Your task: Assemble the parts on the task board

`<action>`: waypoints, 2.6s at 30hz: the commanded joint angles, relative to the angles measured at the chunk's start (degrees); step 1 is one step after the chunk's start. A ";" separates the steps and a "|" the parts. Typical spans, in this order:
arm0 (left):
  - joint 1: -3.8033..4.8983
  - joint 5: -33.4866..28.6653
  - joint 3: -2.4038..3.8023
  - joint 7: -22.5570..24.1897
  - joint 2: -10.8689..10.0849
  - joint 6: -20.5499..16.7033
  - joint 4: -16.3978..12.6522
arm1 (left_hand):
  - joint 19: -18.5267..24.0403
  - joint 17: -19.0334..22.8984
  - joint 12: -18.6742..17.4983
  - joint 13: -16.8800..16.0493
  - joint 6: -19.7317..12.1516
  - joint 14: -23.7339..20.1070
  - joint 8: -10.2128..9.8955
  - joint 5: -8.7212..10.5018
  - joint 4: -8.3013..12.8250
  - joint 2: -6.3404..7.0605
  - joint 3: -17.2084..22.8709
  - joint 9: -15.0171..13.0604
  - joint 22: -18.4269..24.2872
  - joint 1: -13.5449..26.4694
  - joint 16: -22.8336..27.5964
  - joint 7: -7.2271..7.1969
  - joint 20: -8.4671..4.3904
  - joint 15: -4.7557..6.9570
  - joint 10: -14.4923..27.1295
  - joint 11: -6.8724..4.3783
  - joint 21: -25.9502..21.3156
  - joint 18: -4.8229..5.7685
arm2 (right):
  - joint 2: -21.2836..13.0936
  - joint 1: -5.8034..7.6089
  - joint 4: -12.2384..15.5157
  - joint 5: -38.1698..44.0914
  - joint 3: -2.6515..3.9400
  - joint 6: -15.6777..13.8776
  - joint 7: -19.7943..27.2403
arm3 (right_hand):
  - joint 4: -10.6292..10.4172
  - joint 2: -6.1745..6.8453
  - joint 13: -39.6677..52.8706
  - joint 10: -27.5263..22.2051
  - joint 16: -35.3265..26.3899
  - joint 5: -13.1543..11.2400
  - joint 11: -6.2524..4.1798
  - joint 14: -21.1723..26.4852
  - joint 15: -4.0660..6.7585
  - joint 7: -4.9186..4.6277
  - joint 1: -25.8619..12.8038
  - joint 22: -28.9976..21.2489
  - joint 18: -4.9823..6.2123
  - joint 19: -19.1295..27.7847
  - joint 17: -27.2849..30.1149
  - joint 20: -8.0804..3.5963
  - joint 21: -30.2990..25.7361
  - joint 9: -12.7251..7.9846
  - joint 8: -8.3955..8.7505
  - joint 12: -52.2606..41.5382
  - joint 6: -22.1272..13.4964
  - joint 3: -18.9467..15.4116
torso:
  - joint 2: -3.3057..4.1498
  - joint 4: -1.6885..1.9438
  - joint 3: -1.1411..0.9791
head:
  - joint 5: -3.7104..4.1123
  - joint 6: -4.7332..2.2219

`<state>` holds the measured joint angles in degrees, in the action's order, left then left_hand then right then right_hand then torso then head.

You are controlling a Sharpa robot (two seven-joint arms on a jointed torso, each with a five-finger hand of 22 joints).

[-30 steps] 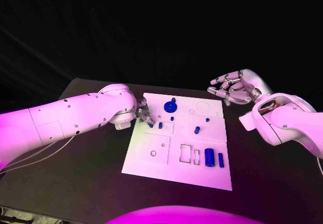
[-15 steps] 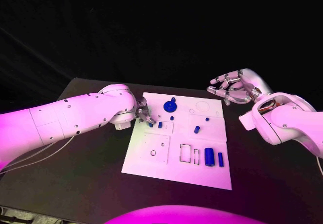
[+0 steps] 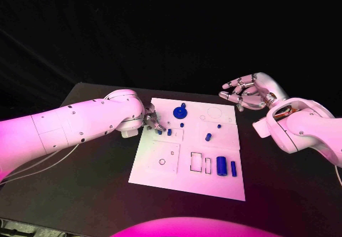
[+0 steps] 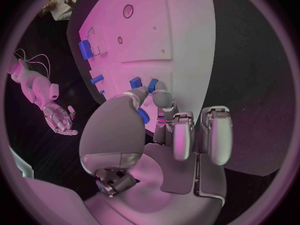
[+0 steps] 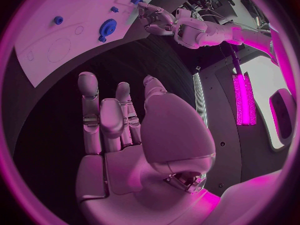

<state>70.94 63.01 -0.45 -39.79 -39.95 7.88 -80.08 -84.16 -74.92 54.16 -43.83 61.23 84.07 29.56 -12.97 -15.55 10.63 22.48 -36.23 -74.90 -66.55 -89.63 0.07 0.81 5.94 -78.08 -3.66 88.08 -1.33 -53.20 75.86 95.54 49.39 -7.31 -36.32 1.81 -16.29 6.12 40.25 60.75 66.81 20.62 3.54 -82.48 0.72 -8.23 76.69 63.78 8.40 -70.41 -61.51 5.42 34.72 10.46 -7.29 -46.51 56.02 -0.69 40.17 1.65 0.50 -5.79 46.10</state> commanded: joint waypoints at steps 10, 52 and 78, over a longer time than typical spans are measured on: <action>-0.06 -0.43 -0.02 -0.63 -0.20 0.35 -0.04 | -4.36 -14.85 0.40 -0.46 0.39 5.86 -1.04 0.24 -1.12 -1.21 -7.41 -0.32 -13.12 2.94 -0.22 0.62 -0.38 0.11 0.21 0.52 0.14 0.69 | 0.04 -0.03 0.00 0.25 0.01 0.60 0.38 | -0.19 -0.48 -0.07 -0.01 -0.37 0.35 -0.26 0.11 0.16 0.19 -0.13 -0.12 0.81 -0.47 0.14 -0.10 -0.40 0.09 -0.25 0.00 -0.10 0.07 | -0.01 0.06 0.04 | 0.00 -0.02; -0.04 -3.57 -0.25 24.41 -1.41 -24.98 -3.07 | 19.59 16.15 -16.02 13.91 -11.08 -9.79 -7.86 -0.39 2.65 -3.25 -9.72 3.19 15.01 -14.77 24.67 6.77 2.91 -4.67 19.65 6.27 -30.22 -6.97 | 0.31 -0.65 -0.64 -0.22 0.01 0.83 0.51 | -0.25 -0.50 -0.17 0.02 -0.45 0.32 -0.25 0.11 0.15 0.18 -0.54 -0.27 0.84 -0.45 0.17 -0.09 -0.70 0.10 -0.27 -0.09 -0.13 -0.10 | -0.02 -0.02 0.03 | 1.03 -1.46; -3.81 22.94 -1.23 29.95 4.43 -22.21 1.21 | 12.78 18.33 -32.52 31.76 -4.05 -6.97 -18.61 -0.23 2.80 3.35 -1.14 19.06 8.95 -19.93 20.51 6.68 5.34 -6.79 21.45 8.72 -24.78 -5.58 | 0.00 -0.81 -0.32 0.02 0.01 0.89 0.68 | 0.19 -1.01 -1.22 -0.58 -0.99 2.69 -0.38 0.16 0.25 0.30 0.85 -0.71 0.90 -0.50 0.35 -0.19 -1.72 0.22 -0.65 0.37 0.25 0.57 | 0.04 -0.01 -0.03 | 2.46 -1.94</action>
<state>67.22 82.06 -1.71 -9.15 -35.96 -18.35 -79.16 -70.97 -56.53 21.80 -12.24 56.83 76.83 11.25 -13.25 -12.77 13.88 20.92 -17.29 -65.79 -86.08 -68.89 6.92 6.04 -0.72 -56.39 4.93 63.13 -7.56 -53.19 75.09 95.08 48.97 -7.32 -36.05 1.94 -16.13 5.21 39.12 60.54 66.04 23.17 3.33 -82.49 0.73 -8.06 77.15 63.13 8.40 -70.53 -61.14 5.30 33.38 10.61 -7.73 -46.51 56.19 -0.53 40.24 1.57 0.47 -3.37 44.19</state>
